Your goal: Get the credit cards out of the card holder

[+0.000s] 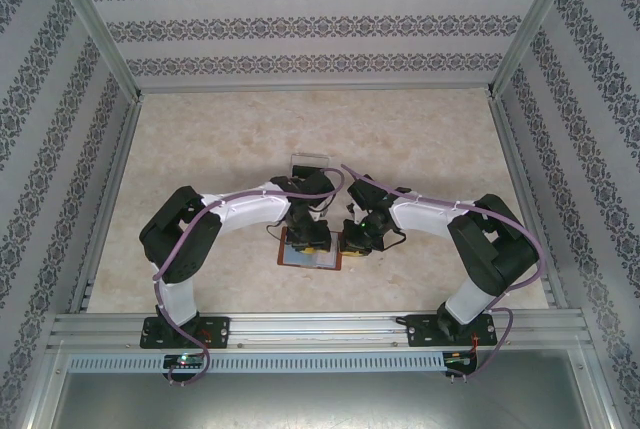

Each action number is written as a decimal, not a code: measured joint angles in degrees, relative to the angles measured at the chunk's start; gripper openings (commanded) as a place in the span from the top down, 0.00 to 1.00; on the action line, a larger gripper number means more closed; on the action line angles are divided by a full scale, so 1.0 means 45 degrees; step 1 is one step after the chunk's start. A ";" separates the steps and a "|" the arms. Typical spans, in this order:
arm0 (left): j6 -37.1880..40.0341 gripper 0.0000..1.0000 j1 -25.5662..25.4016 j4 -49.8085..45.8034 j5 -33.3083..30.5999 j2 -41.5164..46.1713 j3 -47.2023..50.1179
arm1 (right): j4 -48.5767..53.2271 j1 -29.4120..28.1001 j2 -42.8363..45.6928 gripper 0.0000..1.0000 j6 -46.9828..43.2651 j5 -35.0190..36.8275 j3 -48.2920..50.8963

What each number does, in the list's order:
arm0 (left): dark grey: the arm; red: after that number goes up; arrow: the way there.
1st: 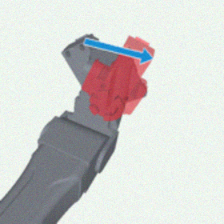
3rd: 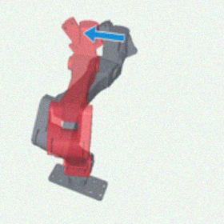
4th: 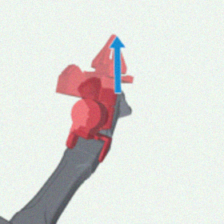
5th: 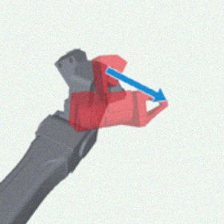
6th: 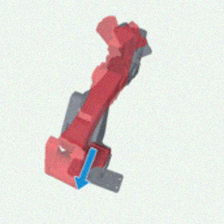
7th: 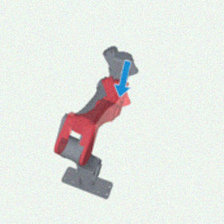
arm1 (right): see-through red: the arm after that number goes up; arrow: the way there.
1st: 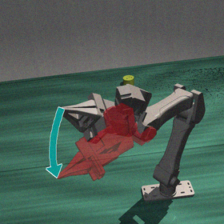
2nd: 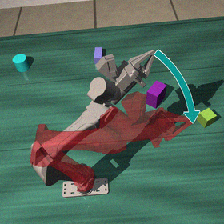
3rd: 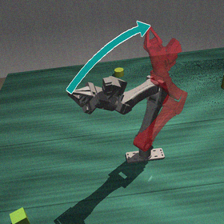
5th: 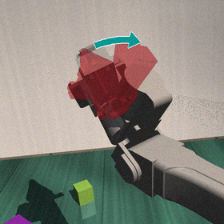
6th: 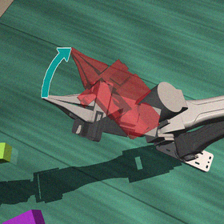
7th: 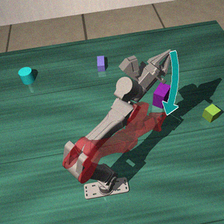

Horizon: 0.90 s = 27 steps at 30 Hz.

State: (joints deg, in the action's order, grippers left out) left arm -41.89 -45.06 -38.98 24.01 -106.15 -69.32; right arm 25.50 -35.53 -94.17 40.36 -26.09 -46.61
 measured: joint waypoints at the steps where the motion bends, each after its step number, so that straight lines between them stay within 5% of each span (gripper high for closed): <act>1: 0.0034 0.68 0.0000 -0.0189 -0.0146 -0.0010 -0.0126 | -0.0005 0.0000 0.0000 0.83 -0.0005 0.0000 0.0000; 27: 0.0860 0.55 -0.0500 -0.2929 -0.2584 -0.0699 -0.1948 | -0.0029 -0.0058 0.0063 0.82 0.0000 0.0073 0.0034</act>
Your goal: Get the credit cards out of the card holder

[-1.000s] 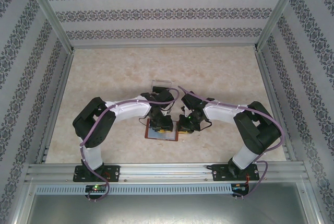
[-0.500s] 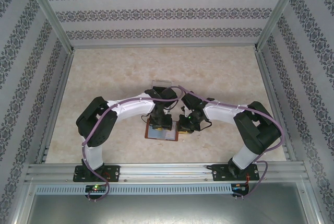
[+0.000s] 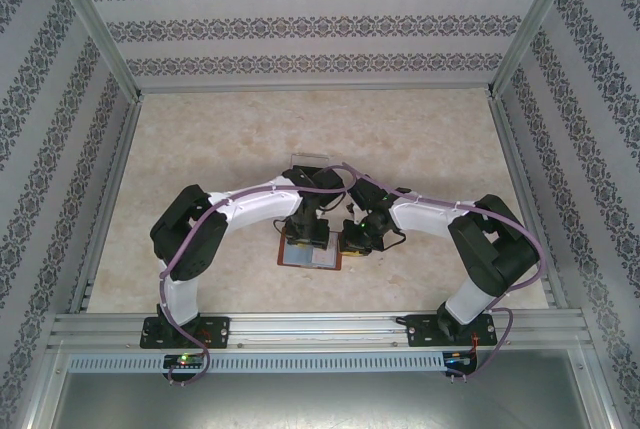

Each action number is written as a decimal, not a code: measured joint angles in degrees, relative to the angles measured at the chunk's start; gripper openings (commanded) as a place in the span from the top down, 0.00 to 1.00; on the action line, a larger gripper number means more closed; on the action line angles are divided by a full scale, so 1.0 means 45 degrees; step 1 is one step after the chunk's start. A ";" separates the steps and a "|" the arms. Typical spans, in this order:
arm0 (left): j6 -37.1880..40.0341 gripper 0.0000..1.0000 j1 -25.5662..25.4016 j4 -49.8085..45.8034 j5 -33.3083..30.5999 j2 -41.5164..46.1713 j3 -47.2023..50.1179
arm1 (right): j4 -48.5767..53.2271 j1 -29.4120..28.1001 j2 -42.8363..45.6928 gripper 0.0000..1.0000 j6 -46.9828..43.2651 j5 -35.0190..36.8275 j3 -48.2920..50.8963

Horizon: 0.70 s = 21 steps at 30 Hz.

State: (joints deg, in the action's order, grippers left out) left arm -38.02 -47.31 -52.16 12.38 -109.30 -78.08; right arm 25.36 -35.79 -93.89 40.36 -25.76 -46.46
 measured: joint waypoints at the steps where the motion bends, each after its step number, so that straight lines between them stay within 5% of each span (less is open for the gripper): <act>1: 0.0029 0.55 0.0000 -0.0063 -0.0121 0.0000 -0.0034 | -0.0010 0.0000 0.0000 0.82 -0.0005 0.0000 0.0000; 7: 0.0083 0.60 -0.0005 -0.0364 -0.0447 0.0000 -0.0044 | -0.0024 0.0000 0.0000 0.82 0.0000 0.0000 0.0005; 16: 0.0170 0.86 -0.0005 -0.0656 -0.1030 0.0024 -0.0039 | -0.0034 -0.0005 0.0024 0.82 -0.0005 0.0010 0.0019; 21: 0.0131 0.91 -0.0005 -0.0646 -0.1166 0.0253 -0.0010 | -0.0034 -0.0019 0.0024 0.82 -0.0005 0.0044 0.0024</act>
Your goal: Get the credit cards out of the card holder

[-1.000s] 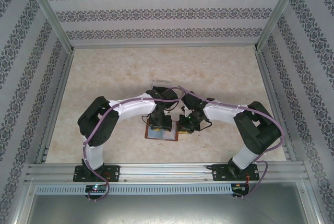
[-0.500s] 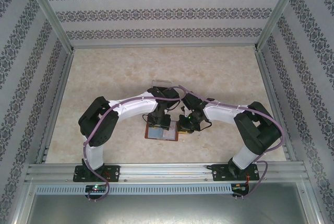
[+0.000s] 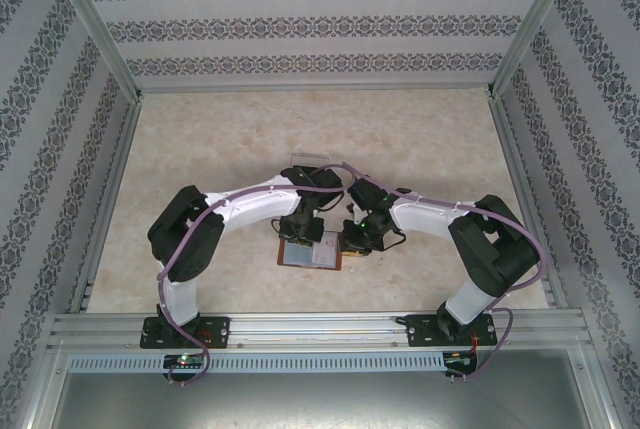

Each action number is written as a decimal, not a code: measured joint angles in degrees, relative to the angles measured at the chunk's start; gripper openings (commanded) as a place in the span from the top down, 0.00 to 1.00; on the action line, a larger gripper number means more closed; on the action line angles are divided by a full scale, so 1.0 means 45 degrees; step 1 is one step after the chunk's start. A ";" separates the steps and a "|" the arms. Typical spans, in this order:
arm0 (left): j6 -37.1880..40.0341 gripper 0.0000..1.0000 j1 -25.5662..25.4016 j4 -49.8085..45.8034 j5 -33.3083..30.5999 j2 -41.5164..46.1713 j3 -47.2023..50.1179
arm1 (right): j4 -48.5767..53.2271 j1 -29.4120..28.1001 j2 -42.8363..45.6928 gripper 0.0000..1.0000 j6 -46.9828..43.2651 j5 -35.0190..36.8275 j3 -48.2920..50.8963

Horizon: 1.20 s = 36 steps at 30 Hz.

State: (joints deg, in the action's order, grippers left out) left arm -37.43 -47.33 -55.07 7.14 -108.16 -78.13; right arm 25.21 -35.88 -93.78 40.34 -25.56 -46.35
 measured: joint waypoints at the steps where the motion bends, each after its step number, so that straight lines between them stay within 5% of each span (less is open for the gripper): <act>1: -0.0005 0.91 0.0000 0.0000 -0.0029 0.0053 0.0029 | 0.0000 -0.0005 0.0000 0.82 0.0005 0.0010 0.0000; 36: 0.0005 0.76 0.0131 -0.0695 -0.1501 0.0447 0.1778 | 0.0049 -0.0034 0.0034 0.83 -0.0039 0.0126 -0.0010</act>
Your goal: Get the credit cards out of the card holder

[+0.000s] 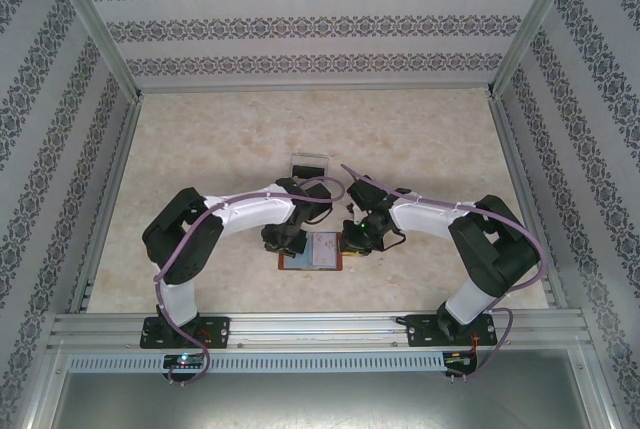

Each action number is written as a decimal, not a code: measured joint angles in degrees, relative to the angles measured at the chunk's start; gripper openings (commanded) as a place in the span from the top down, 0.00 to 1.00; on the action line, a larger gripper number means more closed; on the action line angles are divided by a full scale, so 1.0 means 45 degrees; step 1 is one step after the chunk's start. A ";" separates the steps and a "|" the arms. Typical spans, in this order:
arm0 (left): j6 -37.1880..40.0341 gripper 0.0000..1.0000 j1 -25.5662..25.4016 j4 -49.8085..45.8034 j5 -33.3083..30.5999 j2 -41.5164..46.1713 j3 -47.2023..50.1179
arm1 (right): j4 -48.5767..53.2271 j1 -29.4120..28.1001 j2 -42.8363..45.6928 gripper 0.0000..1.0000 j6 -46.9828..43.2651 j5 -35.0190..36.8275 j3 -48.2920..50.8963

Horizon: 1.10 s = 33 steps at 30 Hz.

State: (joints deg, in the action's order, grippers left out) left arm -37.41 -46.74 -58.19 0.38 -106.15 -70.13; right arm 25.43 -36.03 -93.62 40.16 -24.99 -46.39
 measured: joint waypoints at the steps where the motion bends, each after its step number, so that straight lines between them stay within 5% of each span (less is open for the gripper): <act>1: 0.0000 0.76 0.0053 -0.0112 -0.0083 0.0112 0.0044 | 0.0000 -0.0029 0.0024 0.83 -0.0005 0.0034 0.0000; 11: 0.0087 0.78 0.0515 -0.0350 0.0102 0.1642 0.0068 | 0.0525 -0.0053 0.0219 0.82 0.0005 0.0364 -0.0063; 26: -0.1273 0.84 0.1258 0.5474 0.5610 0.2200 0.1671 | 0.0743 -0.0306 0.0709 0.81 0.0500 0.0393 -0.0194; 33: -0.1855 0.86 0.1384 0.7203 0.6776 0.1715 0.2288 | 0.0291 -0.0447 0.0661 0.81 0.0957 0.0340 -0.0228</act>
State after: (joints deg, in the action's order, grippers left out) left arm -45.76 -40.51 -25.78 30.87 -98.43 -59.83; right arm 26.74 -38.04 -90.65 44.47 -23.46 -47.42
